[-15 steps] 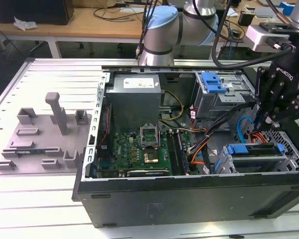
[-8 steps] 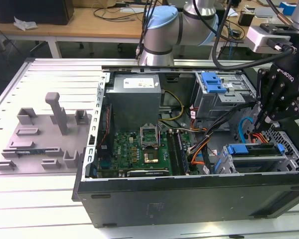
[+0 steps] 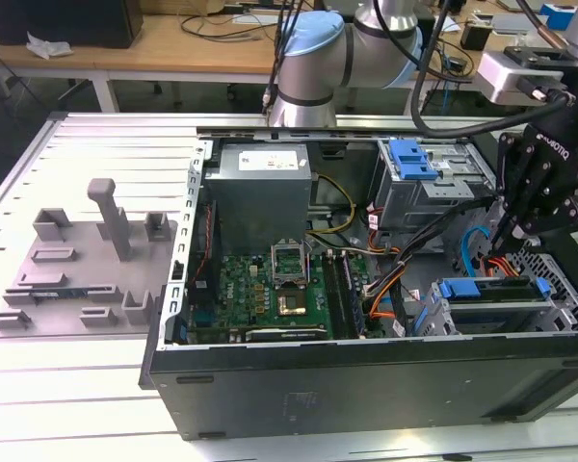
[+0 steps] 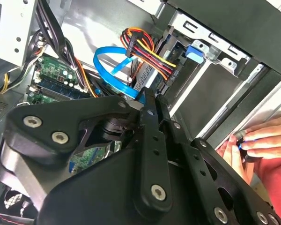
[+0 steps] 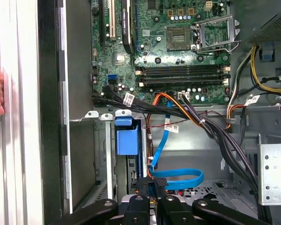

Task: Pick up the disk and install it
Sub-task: 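Insert the second disk wire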

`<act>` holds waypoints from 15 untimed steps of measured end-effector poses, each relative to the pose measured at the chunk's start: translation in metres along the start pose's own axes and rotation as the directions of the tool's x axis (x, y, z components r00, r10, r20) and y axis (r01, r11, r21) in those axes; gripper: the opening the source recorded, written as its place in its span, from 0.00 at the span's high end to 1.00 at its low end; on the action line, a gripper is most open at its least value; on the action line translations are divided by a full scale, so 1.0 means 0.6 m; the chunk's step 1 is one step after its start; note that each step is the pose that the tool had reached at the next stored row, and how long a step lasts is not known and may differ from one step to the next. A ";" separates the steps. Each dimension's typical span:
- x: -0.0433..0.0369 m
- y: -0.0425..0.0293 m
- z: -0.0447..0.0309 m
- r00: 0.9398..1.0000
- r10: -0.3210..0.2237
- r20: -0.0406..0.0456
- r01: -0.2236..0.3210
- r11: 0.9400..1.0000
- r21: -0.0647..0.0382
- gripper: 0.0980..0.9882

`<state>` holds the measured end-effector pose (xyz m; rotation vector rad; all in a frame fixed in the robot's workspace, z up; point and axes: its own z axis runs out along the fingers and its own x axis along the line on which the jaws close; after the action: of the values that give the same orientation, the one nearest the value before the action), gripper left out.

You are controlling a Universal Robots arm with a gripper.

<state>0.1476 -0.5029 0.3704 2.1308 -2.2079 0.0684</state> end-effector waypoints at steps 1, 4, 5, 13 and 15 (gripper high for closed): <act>0.004 0.000 0.000 1.000 0.000 0.008 0.000 1.000 0.000 0.93; 0.018 -0.001 0.002 0.999 -0.001 0.034 0.001 1.000 -0.001 0.93; 0.022 -0.001 0.004 0.999 -0.001 0.042 0.001 1.000 -0.001 0.93; 0.041 -0.002 0.016 0.998 -0.001 0.064 0.000 1.000 0.010 0.93; 0.041 -0.002 0.019 0.998 -0.001 0.065 0.000 1.000 0.011 0.93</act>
<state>0.1474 -0.5283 0.3613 2.1696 -2.2470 0.0124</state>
